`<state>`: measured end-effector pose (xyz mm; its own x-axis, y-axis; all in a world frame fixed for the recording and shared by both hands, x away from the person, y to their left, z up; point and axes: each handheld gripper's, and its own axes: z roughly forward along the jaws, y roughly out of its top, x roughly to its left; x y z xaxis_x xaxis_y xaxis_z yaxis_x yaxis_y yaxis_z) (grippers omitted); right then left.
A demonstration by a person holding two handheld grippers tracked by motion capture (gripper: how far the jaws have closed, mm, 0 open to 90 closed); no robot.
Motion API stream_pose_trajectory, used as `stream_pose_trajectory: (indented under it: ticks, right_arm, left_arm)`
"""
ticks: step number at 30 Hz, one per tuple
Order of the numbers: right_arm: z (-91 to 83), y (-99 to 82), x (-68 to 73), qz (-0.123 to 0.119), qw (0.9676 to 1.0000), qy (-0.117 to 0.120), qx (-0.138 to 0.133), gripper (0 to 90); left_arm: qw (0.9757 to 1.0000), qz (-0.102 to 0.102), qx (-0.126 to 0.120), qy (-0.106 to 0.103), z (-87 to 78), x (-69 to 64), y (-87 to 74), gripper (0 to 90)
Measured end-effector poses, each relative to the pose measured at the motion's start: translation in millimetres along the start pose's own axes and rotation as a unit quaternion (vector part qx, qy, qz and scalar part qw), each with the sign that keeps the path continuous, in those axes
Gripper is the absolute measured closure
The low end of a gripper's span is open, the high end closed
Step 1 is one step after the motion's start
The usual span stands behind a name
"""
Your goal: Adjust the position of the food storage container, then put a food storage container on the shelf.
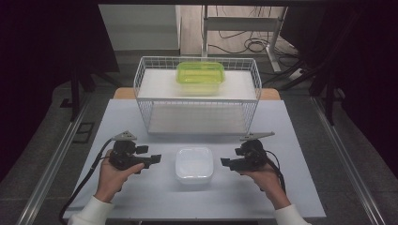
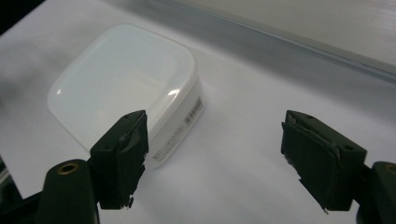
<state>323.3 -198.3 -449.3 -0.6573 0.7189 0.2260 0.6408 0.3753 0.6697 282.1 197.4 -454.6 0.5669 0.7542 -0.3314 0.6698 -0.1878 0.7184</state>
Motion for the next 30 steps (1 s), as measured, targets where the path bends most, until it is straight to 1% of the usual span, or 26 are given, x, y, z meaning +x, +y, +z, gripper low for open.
stream_pose_trajectory:
  ticks: [4, 10, 13, 16, 18, 19, 21, 24, 27, 30]
  right_arm:
    - [1.1, -0.5, -1.0, 0.012, 0.9998, 0.013, 0.000, 24.6]
    - [2.1, 0.0, -0.3, 0.018, 0.9994, 0.029, 0.001, 26.1]
    - [2.7, 0.8, 0.3, 0.024, 0.9991, 0.035, -0.002, 25.7]
    - [4.2, 1.2, 0.9, 0.028, 0.9988, 0.040, -0.005, 25.3]
    - [5.7, 1.1, 1.5, 0.027, 0.9987, 0.043, -0.004, 25.3]
    - [6.4, 1.0, 2.1, 0.028, 0.9986, 0.045, -0.003, 25.2]
    - [7.8, 0.9, 2.9, 0.027, 0.9985, 0.047, -0.003, 25.2]
    - [9.3, 0.4, 4.2, 0.031, 0.9982, 0.052, -0.005, 25.9]
    - [12.5, -0.4, 5.4, 0.037, 0.9972, 0.065, -0.008, 27.7]
    - [18.0, -1.1, 6.0, 0.044, 0.9962, 0.075, -0.009, 30.4]
  left_arm:
    - [1.0000, -0.001, 0.001, -0.003, 1.3, -0.2, -0.2, 27.2]
    - [1.0000, -0.003, 0.005, -0.005, 1.3, -0.1, -0.4, 27.4]
    - [0.9999, -0.006, 0.003, -0.011, 1.6, -0.9, -0.4, 27.2]
    - [0.9996, -0.017, 0.002, -0.022, 5.1, -1.5, -0.3, 27.1]
    - [0.9992, -0.028, 0.005, -0.027, 10.4, -2.1, -0.6, 27.6]
    - [0.9989, -0.034, 0.007, -0.033, 13.8, -2.6, -0.8, 27.9]
    - [0.9976, -0.045, 0.010, -0.052, 20.4, -3.1, -0.8, 28.4]
    - [0.9961, -0.059, 0.013, -0.065, 27.6, -3.2, -0.9, 28.6]
    - [0.9931, -0.084, 0.018, -0.080, 34.7, -3.0, -0.9, 29.9]
    - [0.9891, -0.105, 0.019, -0.101, 40.6, -2.6, -0.9, 32.1]
